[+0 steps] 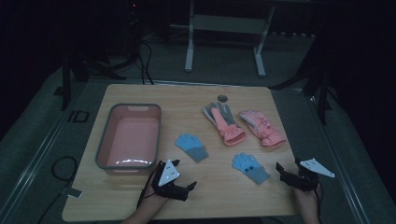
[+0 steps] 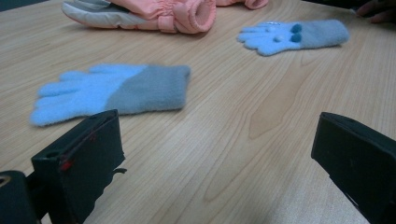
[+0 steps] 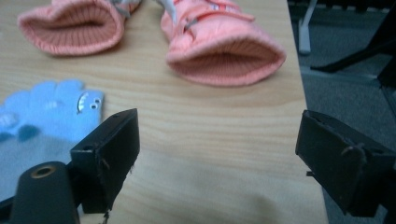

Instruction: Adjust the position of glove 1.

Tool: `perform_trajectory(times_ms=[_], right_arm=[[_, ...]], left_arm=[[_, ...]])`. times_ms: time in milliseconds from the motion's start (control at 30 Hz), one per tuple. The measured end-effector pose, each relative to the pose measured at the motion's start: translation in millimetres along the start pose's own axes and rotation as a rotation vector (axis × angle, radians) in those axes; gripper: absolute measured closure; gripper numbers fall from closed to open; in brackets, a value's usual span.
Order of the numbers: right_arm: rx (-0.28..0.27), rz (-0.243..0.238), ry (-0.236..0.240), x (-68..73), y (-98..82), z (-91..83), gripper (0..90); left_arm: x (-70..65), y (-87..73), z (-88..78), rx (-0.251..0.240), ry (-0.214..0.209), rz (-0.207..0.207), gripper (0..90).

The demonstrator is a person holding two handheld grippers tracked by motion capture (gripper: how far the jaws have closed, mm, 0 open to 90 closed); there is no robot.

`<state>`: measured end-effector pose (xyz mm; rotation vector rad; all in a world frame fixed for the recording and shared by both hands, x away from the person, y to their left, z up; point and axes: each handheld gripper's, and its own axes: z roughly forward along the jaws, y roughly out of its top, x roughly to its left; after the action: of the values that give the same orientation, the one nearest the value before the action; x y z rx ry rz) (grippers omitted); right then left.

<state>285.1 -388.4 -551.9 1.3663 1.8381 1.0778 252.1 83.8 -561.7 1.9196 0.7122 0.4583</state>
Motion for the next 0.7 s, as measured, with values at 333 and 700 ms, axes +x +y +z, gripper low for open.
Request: perform_trajectory(times_ms=[333, 700], right_arm=[[0.105, -0.009, 0.017, 4.8, 4.2, -3.5, 12.3], [0.224, 0.066, 0.085, 2.1, 40.1, -1.4, 13.4]], left_arm=[[0.6, -0.1, -0.1, -0.002, -0.011, 0.000, 2.3], [-0.5, -0.1, 0.0, 0.002, -0.016, 0.006, 2.3]])
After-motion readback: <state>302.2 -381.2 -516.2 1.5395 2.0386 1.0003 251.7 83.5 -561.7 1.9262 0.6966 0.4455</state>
